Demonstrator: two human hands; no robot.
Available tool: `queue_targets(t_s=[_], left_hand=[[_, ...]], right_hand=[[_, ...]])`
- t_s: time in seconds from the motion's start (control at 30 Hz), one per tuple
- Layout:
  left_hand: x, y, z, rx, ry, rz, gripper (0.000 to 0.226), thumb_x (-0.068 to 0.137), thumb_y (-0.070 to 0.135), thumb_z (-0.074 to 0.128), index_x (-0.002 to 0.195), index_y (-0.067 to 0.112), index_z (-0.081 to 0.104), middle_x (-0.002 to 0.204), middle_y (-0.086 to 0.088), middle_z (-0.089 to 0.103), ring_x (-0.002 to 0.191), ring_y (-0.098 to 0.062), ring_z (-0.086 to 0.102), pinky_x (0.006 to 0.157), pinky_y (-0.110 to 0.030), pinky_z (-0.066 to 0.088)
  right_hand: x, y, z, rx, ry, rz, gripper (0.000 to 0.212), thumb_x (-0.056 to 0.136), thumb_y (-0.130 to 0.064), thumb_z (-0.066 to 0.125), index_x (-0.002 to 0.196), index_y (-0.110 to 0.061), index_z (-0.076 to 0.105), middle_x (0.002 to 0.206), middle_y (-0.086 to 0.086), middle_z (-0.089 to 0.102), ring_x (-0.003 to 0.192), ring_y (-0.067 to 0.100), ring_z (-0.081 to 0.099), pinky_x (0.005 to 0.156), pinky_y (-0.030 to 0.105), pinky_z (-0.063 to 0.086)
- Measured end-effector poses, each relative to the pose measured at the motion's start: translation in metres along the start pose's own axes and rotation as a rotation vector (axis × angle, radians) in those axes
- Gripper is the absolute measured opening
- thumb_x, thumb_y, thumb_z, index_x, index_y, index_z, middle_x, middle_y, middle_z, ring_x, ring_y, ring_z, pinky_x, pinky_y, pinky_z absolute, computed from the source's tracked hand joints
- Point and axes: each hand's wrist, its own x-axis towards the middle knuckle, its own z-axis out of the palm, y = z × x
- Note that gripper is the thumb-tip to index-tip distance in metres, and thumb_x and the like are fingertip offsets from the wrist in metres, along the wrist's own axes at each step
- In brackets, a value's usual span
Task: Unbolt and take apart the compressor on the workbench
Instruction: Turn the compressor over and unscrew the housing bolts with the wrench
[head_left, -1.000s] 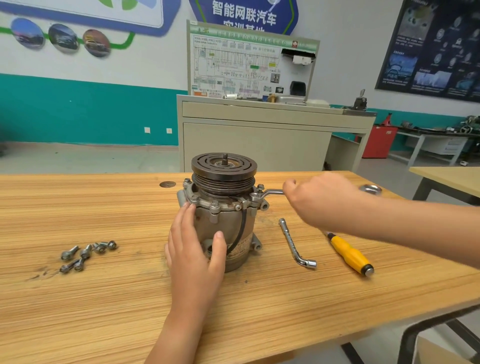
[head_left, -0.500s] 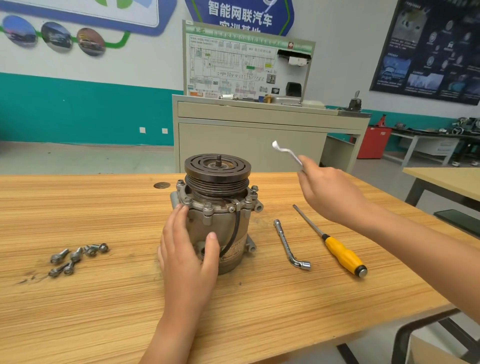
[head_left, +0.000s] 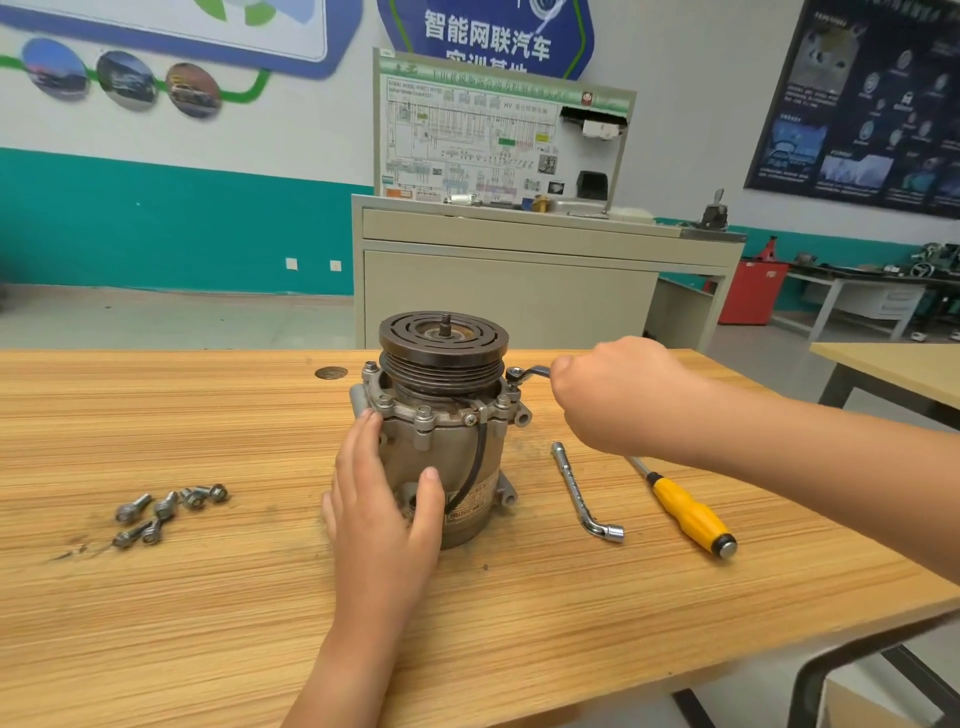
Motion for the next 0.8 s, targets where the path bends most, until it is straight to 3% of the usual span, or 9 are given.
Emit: queue_targets(t_s=[0.13, 0.33, 0.6, 0.67, 0.7, 0.8], left_hand=[[0.000, -0.002, 0.000, 0.003, -0.001, -0.012, 0.069, 0.080, 0.032, 0.046, 0.144, 0.011, 0.030, 0.148, -0.004, 0.034, 0.136, -0.021, 0.032, 0.110, -0.054, 0.025], [0.001, 0.001, 0.001, -0.004, 0.006, -0.026, 0.070, 0.079, 0.033, 0.046, 0.144, 0.012, 0.030, 0.147, -0.003, 0.034, 0.136, -0.020, 0.032, 0.111, -0.053, 0.023], [0.001, 0.001, 0.000, -0.010, 0.003, -0.033, 0.071, 0.078, 0.034, 0.046, 0.145, 0.016, 0.029, 0.147, 0.001, 0.033, 0.136, -0.016, 0.029, 0.111, -0.052, 0.024], [0.001, -0.001, 0.000, -0.010, 0.001, -0.031, 0.071, 0.079, 0.034, 0.046, 0.145, 0.017, 0.028, 0.147, 0.003, 0.033, 0.136, -0.014, 0.029, 0.111, -0.051, 0.025], [0.001, -0.002, 0.000, -0.008, 0.003, -0.030, 0.071, 0.079, 0.035, 0.046, 0.145, 0.018, 0.028, 0.147, 0.003, 0.033, 0.135, -0.012, 0.029, 0.111, -0.051, 0.025], [0.001, -0.002, 0.001, -0.014, 0.013, -0.025, 0.071, 0.079, 0.034, 0.046, 0.145, 0.017, 0.028, 0.145, 0.005, 0.033, 0.131, -0.005, 0.027, 0.111, -0.051, 0.025]], right_hand=[[0.000, 0.012, 0.003, 0.035, -0.072, -0.017, 0.019, 0.097, -0.013, 0.035, 0.110, -0.011, 0.049, 0.063, -0.003, 0.036, 0.052, 0.010, 0.037, 0.045, 0.022, 0.033], [0.003, -0.006, 0.002, -0.081, -0.079, -0.068, 0.024, 0.096, -0.005, 0.036, 0.118, -0.003, 0.045, 0.064, 0.002, 0.028, 0.049, 0.014, 0.029, 0.040, 0.024, 0.027], [0.037, 0.032, 0.038, -0.079, 0.097, -0.084, 0.012, 0.095, -0.006, 0.037, 0.104, -0.009, 0.044, 0.059, -0.002, 0.040, 0.046, 0.013, 0.037, 0.040, 0.025, 0.025], [0.061, 0.032, 0.051, 0.037, 0.190, -0.046, 0.018, 0.094, -0.003, 0.038, 0.110, -0.008, 0.045, 0.077, 0.001, 0.056, 0.061, 0.018, 0.051, 0.052, 0.029, 0.042], [0.072, 0.026, 0.057, 0.118, 0.251, -0.034, 0.022, 0.094, -0.002, 0.038, 0.113, -0.008, 0.047, 0.091, 0.003, 0.061, 0.075, 0.020, 0.058, 0.066, 0.031, 0.048], [0.094, 0.006, 0.068, 0.300, 0.414, -0.020, 0.030, 0.095, -0.004, 0.036, 0.119, -0.008, 0.053, 0.115, 0.005, 0.062, 0.102, 0.021, 0.059, 0.093, 0.031, 0.040]])
